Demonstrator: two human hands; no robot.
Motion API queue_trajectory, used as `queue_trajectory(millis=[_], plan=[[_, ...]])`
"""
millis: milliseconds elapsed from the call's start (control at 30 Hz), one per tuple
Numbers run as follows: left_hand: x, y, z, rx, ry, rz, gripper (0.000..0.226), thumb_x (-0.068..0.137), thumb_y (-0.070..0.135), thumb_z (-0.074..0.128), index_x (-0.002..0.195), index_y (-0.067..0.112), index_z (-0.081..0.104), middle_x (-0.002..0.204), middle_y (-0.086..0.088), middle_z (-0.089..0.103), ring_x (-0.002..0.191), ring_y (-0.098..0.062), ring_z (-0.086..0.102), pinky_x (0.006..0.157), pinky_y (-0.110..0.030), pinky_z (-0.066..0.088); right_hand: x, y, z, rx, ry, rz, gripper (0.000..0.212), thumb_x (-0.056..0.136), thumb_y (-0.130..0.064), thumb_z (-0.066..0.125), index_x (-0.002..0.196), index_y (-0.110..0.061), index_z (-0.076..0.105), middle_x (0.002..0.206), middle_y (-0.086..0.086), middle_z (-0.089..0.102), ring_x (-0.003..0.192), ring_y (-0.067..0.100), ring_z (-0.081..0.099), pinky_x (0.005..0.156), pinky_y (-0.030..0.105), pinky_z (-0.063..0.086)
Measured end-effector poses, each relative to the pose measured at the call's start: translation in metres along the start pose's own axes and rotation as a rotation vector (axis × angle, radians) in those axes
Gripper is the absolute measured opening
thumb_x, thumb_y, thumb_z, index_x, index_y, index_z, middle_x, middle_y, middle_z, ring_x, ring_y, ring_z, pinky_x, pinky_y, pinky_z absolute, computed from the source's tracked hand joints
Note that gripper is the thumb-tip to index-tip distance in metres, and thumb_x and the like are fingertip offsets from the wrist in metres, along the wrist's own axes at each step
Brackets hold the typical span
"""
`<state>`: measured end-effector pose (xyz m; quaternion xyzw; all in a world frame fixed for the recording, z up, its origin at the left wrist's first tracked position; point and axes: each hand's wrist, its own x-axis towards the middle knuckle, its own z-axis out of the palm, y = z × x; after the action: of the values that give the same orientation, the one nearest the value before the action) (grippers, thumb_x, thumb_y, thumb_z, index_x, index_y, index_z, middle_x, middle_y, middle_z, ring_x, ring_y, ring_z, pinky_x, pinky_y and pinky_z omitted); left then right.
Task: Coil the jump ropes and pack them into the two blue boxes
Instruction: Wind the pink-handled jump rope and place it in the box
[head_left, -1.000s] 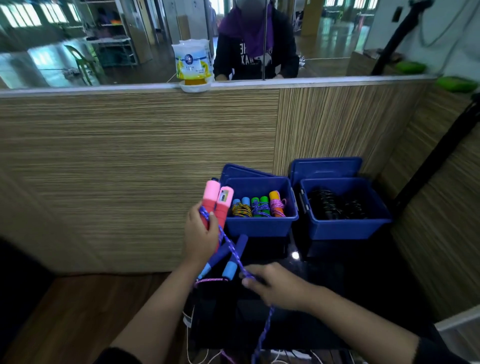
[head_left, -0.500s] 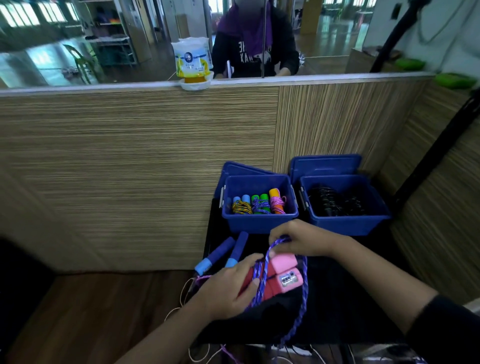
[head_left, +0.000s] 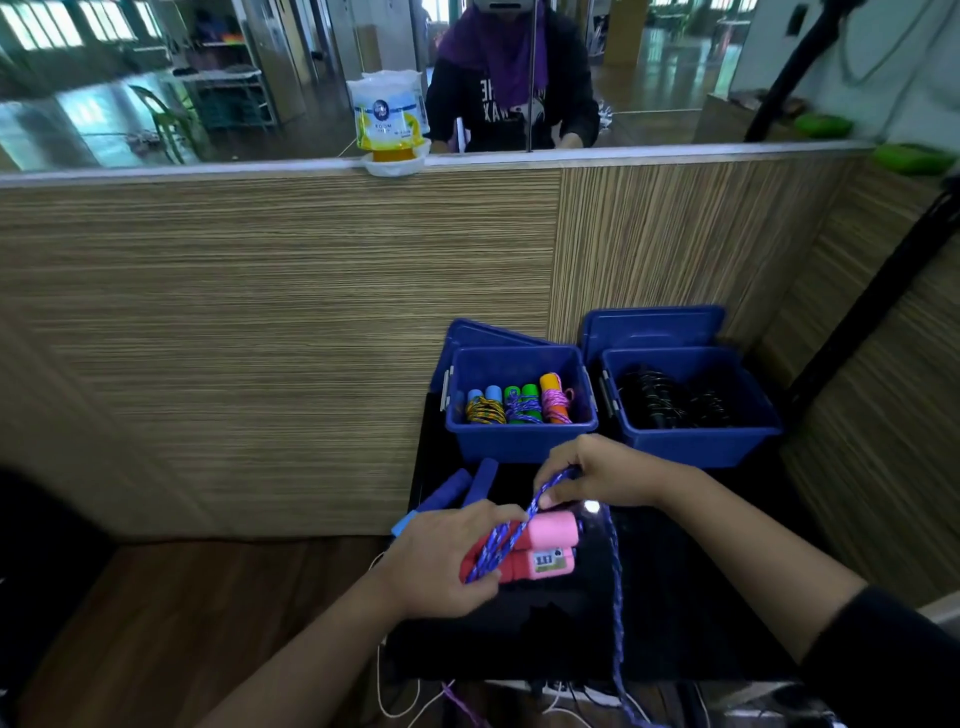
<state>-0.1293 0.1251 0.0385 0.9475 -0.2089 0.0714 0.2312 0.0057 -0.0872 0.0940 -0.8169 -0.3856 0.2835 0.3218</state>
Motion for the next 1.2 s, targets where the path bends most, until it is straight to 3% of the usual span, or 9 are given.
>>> queue_trajectory(millis=[100,233,300,433,667,800,867,1000,1200], plan=[[0.000,-0.001,0.003,-0.037,0.050,-0.018,0.060,0.071,0.038,0.065,0.127,0.039,0.043,0.105,0.016,0.062,0.086,-0.004,0.060,0.085,0.004,0.024,0.003,0.003,0.004,-0.056,0.027,-0.036,0.016,0.083,-0.025,0.071,0.098,-0.020,0.074,0.083,-0.019,0.062,0.081,-0.008,0.059,0.071,0.009,0.042],[0.000,0.006,0.003,-0.217,0.146,-0.048,0.055,0.071,0.033,0.065,0.123,0.038,0.048,0.104,0.017,0.064,0.085,-0.001,0.062,0.081,-0.007,0.041,0.003,0.021,0.011,0.214,0.089,0.036,0.007,0.084,-0.026,0.069,0.088,-0.026,0.076,0.089,0.011,0.071,0.075,0.022,0.061,0.068,0.042,0.048],[0.004,0.008,0.000,-0.308,0.220,-0.098,0.050,0.072,0.031,0.063,0.120,0.038,0.050,0.105,0.018,0.063,0.086,-0.002,0.062,0.078,-0.016,0.047,0.006,0.032,0.025,0.425,0.144,0.065,0.017,0.085,-0.007,0.065,0.087,-0.020,0.076,0.090,0.024,0.070,0.076,0.022,0.058,0.070,0.040,0.043],[0.015,-0.003,-0.004,-0.374,0.371,-0.165,0.037,0.077,0.029,0.060,0.114,0.034,0.055,0.103,0.020,0.062,0.090,-0.001,0.061,0.080,-0.019,0.046,0.009,0.031,0.055,0.704,0.310,0.187,0.033,0.090,0.010,0.046,0.073,-0.009,0.067,0.056,0.001,0.064,0.046,0.009,0.055,0.057,0.025,0.044],[0.043,-0.027,-0.005,-0.366,0.681,-0.538,0.040,0.086,0.045,0.046,0.119,0.024,0.058,0.111,0.006,0.066,0.100,-0.014,0.062,0.085,-0.028,0.046,0.001,0.007,0.095,0.479,0.074,0.152,0.031,0.101,-0.027,0.042,0.093,-0.006,0.062,0.050,-0.006,0.052,0.042,0.008,0.054,0.047,0.020,0.042],[0.047,-0.038,0.002,-0.061,0.506,-0.724,0.045,0.089,0.055,0.038,0.118,0.027,0.057,0.103,-0.004,0.064,0.095,-0.030,0.062,0.073,-0.040,0.049,0.003,-0.019,0.094,-0.171,0.009,-0.084,0.023,0.096,-0.029,0.047,0.086,-0.009,0.053,0.067,0.007,0.062,0.065,0.028,0.062,0.065,0.033,0.046],[0.043,-0.037,0.012,0.062,0.310,-0.670,0.045,0.092,0.055,0.038,0.124,0.030,0.056,0.104,-0.005,0.061,0.095,-0.031,0.062,0.072,-0.038,0.049,0.007,-0.030,0.082,-0.410,0.020,-0.154,0.020,0.094,-0.030,0.047,0.087,-0.012,0.055,0.089,0.017,0.064,0.084,0.037,0.060,0.072,0.039,0.047],[0.025,-0.024,0.037,0.106,0.133,-0.299,0.043,0.083,0.049,0.036,0.118,0.034,0.054,0.091,-0.002,0.064,0.076,-0.028,0.066,0.057,-0.033,0.050,0.013,-0.032,0.037,-0.617,0.129,-0.166,0.024,0.091,-0.033,0.049,0.111,-0.026,0.062,0.112,0.002,0.065,0.104,0.025,0.058,0.082,0.036,0.048],[0.006,-0.014,0.026,-0.155,0.175,-0.112,0.044,0.093,0.055,0.048,0.126,0.029,0.060,0.100,0.017,0.064,0.090,0.003,0.060,0.079,-0.006,0.040,0.012,0.009,-0.001,-0.155,0.077,-0.041,0.013,0.084,-0.026,0.070,0.096,-0.022,0.073,0.094,-0.011,0.064,0.089,0.001,0.059,0.083,0.023,0.047]])
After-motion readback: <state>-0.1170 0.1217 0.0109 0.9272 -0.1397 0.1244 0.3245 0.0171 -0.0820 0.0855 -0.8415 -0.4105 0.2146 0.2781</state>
